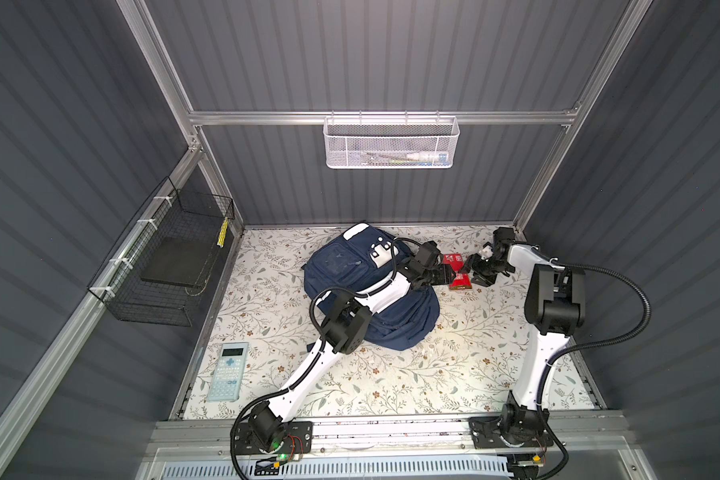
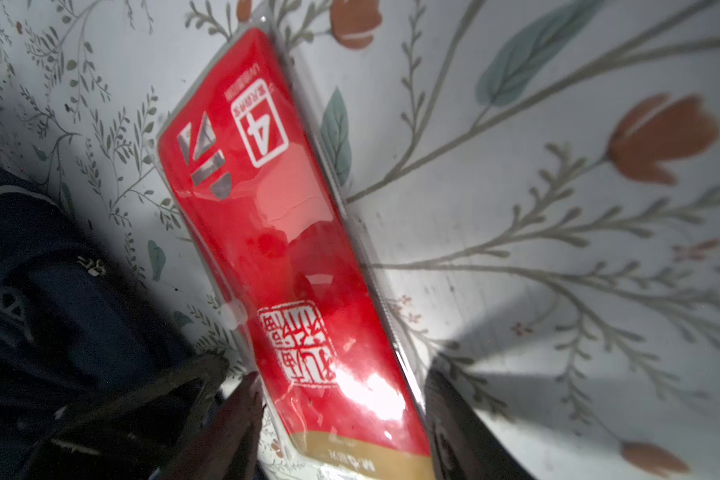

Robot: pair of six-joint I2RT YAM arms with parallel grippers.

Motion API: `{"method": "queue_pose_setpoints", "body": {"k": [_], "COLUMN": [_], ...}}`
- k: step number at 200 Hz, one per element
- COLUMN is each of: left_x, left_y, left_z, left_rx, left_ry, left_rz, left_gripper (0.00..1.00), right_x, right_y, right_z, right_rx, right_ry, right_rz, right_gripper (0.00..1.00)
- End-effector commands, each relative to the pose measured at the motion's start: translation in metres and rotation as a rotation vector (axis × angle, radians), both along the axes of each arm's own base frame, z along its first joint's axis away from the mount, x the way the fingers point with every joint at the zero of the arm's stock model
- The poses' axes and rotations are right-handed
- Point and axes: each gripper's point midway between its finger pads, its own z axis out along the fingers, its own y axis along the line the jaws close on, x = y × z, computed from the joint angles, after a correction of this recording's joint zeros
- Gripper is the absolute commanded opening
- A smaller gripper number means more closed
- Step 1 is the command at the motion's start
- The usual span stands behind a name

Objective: Pack the student bag

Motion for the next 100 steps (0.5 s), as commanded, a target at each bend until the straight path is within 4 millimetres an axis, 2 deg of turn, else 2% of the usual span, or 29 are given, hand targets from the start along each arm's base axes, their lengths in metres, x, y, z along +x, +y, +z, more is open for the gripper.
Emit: {"method": "queue_pose_setpoints", "body": {"k": [1, 16, 40, 82, 100], "left_x": [-0.021, -0.027, -0.049, -0.072, -0.088], "left_y": [0.0, -0.001, -0.01, 0.004, 0.011], "left_z": [-0.074, -0.077, -0.076, -0.063, -0.066], "left_rx": [0.009, -0.016, -0.071, -0.037, 0.011], "left_ry": [0.179, 0.205, 0.262, 0.264, 0.262], "left_rz": [-0.005, -0.004, -0.07, -0.072, -0.088], "left_gripper": [0.65, 0.57, 0.46, 0.42, 0.41], "right_x": [-0.018, -0.023, -0.031, -0.065, -0.082], "right_y": [0.011, 0.016, 0.021, 0.025, 0.03], "right_z": [-0.004, -0.002, -0.001, -0.004, 0.001], "right_rx": [0.068, 0.101, 0.129, 0.13, 0.144], "right_ry": [0.048, 0.036, 0.02, 0.067, 0.042], "right_rz": [-0.005, -0.01, -0.018, -0.014, -0.022], "right_gripper": [0.57, 0.52, 0.44, 0.41, 0.41]}}
